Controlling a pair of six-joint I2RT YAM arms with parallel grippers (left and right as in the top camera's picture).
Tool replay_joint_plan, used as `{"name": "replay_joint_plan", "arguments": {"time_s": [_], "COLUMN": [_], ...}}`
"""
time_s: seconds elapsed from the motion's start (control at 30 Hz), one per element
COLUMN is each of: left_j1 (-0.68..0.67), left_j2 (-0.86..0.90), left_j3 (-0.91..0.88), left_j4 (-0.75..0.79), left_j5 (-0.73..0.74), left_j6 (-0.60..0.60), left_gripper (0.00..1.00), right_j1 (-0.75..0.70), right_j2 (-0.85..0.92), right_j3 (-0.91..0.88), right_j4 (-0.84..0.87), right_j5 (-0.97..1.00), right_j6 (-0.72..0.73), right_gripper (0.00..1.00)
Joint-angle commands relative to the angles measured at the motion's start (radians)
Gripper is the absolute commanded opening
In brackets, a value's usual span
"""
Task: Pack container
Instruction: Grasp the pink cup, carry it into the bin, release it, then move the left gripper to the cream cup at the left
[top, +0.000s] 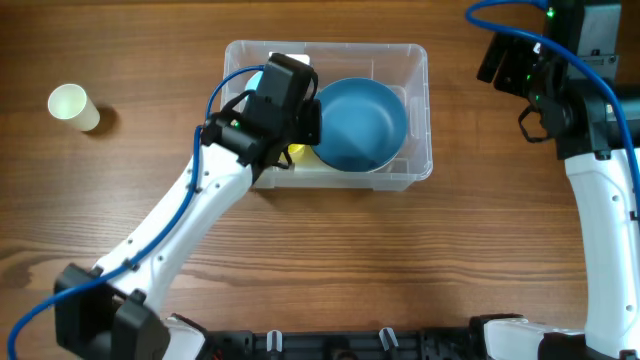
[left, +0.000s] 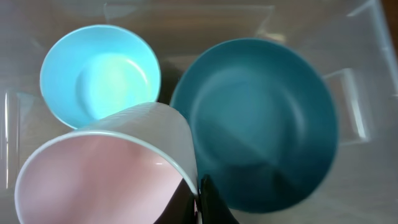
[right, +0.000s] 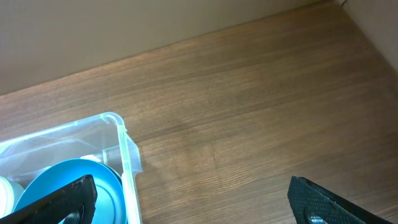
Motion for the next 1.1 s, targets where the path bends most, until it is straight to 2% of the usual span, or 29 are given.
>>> {"name": "replay_joint_plan", "arguments": {"time_s": [0.0,0.3,0.33,0.37,0.4,0.5,0.67,0.73,0.87,0.97,1.07], "left_j1": [0.029,0.039,0.039,0.039,0.039,0.039,0.042,0.05,0.116,0.206,0.352], "left_j2": [0.041,0.078,0.078,0.078,0.078,0.078,0.06,0.04,-0.036,-0.102,-0.172], "left_j3": [-0.006,-0.006,-0.006,-0.006,-0.006,-0.006,-0.006,-0.006,-0.006,-0.006,-0.006], "left_j4": [-0.017,-0.06,-0.06,-0.061,-0.061,-0.061,-0.061,-0.061,-0.091,-0.129,-0.167], "left_j5": [-0.021,0.014,0.022,0.03,0.034,0.066,0.083,0.046,-0.128,-0.222,-0.23], "left_j6": [-0.006,-0.008,-0.008,-0.009,-0.009,-0.009,-0.031,-0.031,-0.031,-0.031,-0.031], "left_gripper": [0.04,0.06,0.08,0.21,0.26,0.32,0.32,0.32,0.34,0.42,0.45], "right_j1": [-0.002,-0.002,-0.002,-0.002,-0.002,-0.002,-0.002,-0.002,-0.002,-0.002,-0.002], "right_j2": [0.013,0.013,0.013,0.013,0.013,0.013,0.013,0.013,0.013,0.013,0.013], "right_j3": [0.014,0.014,0.014,0.014,0.014,0.014,0.014,0.014,0.014,0.014,0.014], "right_j4": [0.003,0.003,0.003,0.003,0.003,0.003,0.003,0.003,0.003,0.003,0.003], "right_j5": [0.013,0.013,0.013,0.013,0.013,0.013,0.013,0.013,0.013,0.013,0.013], "right_j6": [0.003,0.003,0.003,0.003,0.003,0.003,0.003,0.003,0.003,0.003,0.003], "right_gripper": [1.0,1.0,1.0,1.0,1.0,1.0,1.0,1.0,1.0,1.0,1.0]}}
